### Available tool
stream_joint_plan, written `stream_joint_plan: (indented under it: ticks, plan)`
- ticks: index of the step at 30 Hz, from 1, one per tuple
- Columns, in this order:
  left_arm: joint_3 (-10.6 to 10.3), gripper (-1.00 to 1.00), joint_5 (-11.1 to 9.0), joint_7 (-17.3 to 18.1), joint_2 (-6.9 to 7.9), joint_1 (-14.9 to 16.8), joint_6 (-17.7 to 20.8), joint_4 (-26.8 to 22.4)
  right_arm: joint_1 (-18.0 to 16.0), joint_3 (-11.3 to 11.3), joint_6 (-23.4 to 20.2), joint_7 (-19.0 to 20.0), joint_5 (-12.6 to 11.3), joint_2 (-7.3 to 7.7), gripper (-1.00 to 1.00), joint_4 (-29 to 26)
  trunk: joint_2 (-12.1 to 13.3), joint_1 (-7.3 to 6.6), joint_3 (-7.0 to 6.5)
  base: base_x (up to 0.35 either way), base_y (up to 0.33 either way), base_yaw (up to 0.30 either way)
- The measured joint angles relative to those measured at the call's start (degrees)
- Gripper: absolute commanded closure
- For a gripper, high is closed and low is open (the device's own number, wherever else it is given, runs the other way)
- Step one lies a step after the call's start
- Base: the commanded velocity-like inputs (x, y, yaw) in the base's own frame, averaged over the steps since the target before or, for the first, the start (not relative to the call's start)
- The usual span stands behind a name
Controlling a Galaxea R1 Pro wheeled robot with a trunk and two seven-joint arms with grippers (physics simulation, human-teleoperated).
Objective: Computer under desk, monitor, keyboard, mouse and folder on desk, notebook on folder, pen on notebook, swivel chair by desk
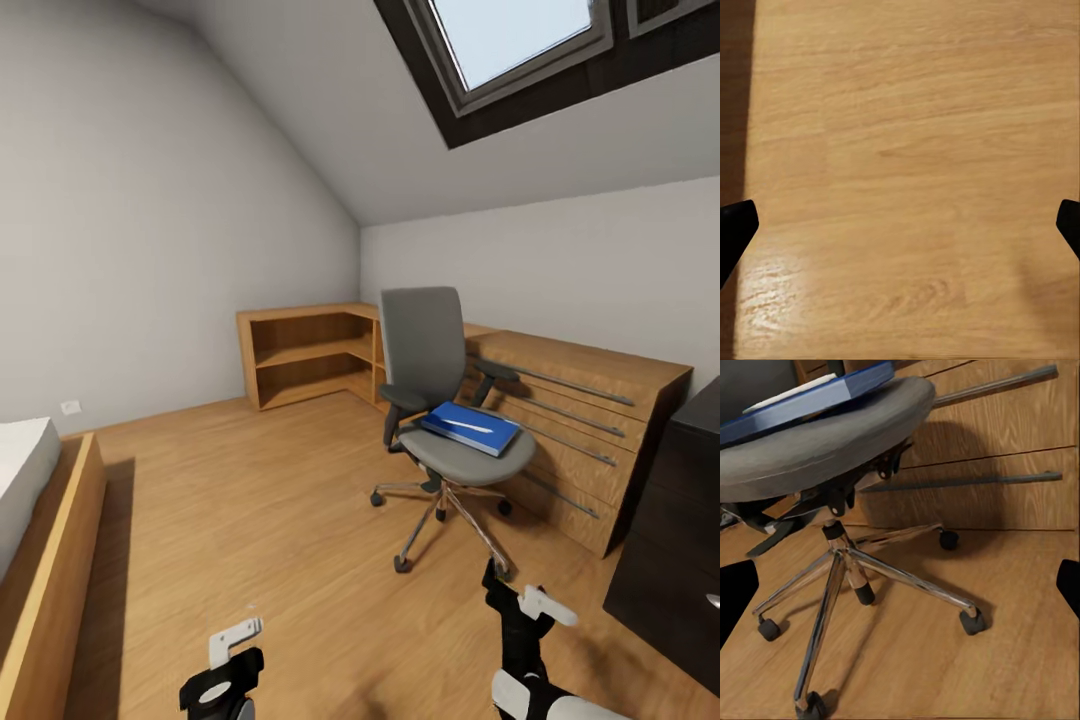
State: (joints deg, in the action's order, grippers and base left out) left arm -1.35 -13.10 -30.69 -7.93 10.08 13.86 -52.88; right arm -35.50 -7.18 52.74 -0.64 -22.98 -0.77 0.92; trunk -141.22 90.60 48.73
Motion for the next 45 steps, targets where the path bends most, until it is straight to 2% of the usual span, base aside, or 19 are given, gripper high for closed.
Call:
stream_joint_plan:
  ticks: [3,4,5,7,8,13,23,35,45]
  plan:
    - [0.0,-1.0,0.0,0.0,0.05,-0.01,-2.41,2.53,1.35,0.08,1.48,0.0,0.51,-0.04,-1.0,0.01,1.2,-0.66,-0.54,0.0,0.0,0.0]
    - [0.01,-1.0,-0.05,0.0,0.09,-0.01,-4.69,5.0,2.54,0.0,2.67,0.0,0.69,-0.06,-1.0,0.02,1.6,-0.88,-0.72,0.0,0.0,0.0]
    - [0.03,-1.0,-0.17,-0.01,0.19,-0.02,-8.72,9.66,4.24,-0.09,4.15,0.02,0.89,-0.04,-1.0,0.03,2.01,-1.1,-0.89,0.0,0.0,0.0]
    - [0.01,-1.0,-0.11,0.0,0.22,-0.01,-10.7,12.1,4.89,0.13,4.56,0.04,1.22,-0.06,-1.0,0.03,2.81,-1.54,-1.26,0.0,0.0,0.0]
    - [0.02,-1.0,0.01,-0.05,0.25,-0.03,-12.98,14.92,5.7,0.05,4.89,0.1,1.23,-0.08,-1.0,0.03,3.21,-1.76,-1.44,0.0,0.0,0.0]
    - [0.01,-1.0,0.29,-0.11,0.38,-0.03,-16.42,19.45,6.89,0.15,5.01,0.2,1.4,-0.02,-1.0,0.05,5.21,-2.86,-2.34,0.0,0.0,0.0]
    - [-0.06,-1.0,0.43,-0.02,1.1,-0.01,-18.1,25.3,7.4,0.13,4.13,0.22,1.43,0.08,-1.0,0.15,9.22,-5.06,-4.14,0.0,0.0,0.0]
    - [-0.07,-1.0,0.44,-0.01,1.85,0.0,-18.28,26.21,7.68,0.3,-6.1,0.2,1.41,0.29,-1.0,-0.02,14.03,-7.69,-6.29,0.0,0.0,0.0]
    - [-0.07,-1.0,0.44,-0.01,1.88,0.0,-18.28,26.3,7.69,0.29,-7.56,0.17,1.37,0.34,-1.0,-0.05,18.05,-9.89,-8.09,0.0,0.0,0.0]
